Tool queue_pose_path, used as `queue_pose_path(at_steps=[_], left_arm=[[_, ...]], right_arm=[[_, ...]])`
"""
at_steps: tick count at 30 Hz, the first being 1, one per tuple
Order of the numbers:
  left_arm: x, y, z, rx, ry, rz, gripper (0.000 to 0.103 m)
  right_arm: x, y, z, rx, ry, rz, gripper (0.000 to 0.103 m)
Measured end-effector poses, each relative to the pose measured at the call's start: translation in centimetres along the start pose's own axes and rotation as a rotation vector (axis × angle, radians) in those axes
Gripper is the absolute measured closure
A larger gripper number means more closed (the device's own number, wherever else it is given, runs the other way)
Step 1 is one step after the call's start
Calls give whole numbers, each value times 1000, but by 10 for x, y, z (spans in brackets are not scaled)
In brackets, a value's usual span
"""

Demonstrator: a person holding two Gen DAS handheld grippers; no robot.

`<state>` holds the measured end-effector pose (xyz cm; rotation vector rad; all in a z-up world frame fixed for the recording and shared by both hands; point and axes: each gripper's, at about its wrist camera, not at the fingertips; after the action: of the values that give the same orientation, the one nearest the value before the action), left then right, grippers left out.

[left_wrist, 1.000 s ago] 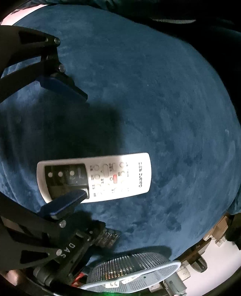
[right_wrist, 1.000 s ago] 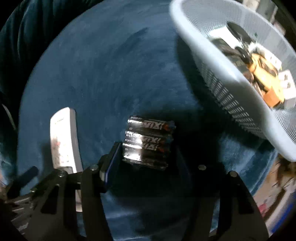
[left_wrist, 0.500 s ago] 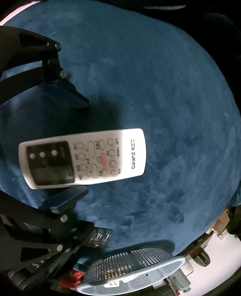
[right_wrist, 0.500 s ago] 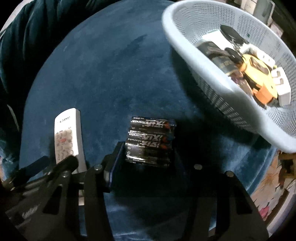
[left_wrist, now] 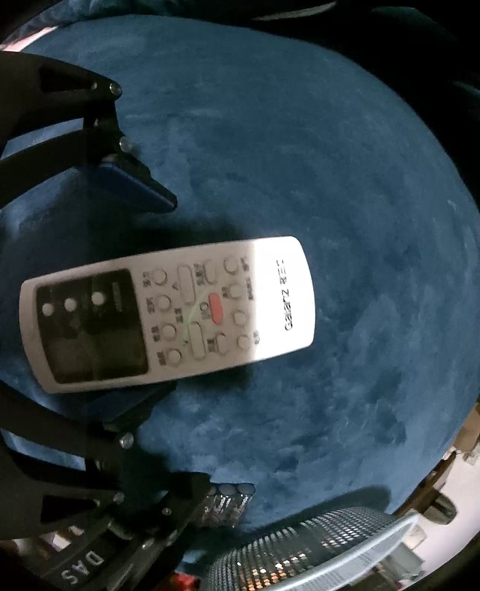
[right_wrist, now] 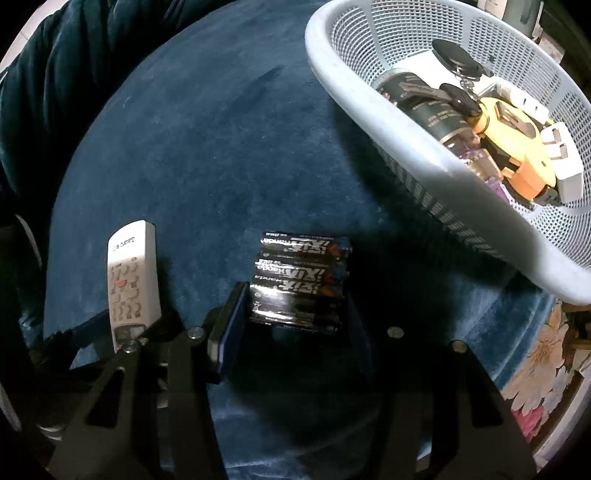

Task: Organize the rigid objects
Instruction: 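Grasp the white remote with the left gripper while the right gripper grasps the battery pack, then carry the remote and battery pack over the blue basket with both grippers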

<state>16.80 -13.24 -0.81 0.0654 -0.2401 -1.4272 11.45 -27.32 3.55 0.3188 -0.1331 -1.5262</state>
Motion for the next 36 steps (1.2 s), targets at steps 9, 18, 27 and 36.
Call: queue_pose_path(at_steps=[9, 18, 27, 36], left_arm=[[-22, -3, 18, 4, -46, 52, 45], [-22, -19, 54, 81, -57, 87, 45], [-30, -14, 89, 159, -106, 121, 45], [-13, 1, 128, 226, -128, 89, 45]], right_arm=[[-21, 2, -3, 5, -70, 120, 51], [-19, 1, 22, 41, 51, 78, 51], [-1, 2, 57, 92, 133, 46, 51], [12, 19, 86, 138, 134, 50, 51]])
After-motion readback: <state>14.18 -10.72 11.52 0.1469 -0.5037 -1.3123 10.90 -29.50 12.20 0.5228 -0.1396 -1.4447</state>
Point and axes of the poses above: each gripper's, at about its wrist camera, not at the fingertips, and z roughly against the way its jaws point, x to its right, y to its top, and after that the axes turned 13 degrees about z, right-handed
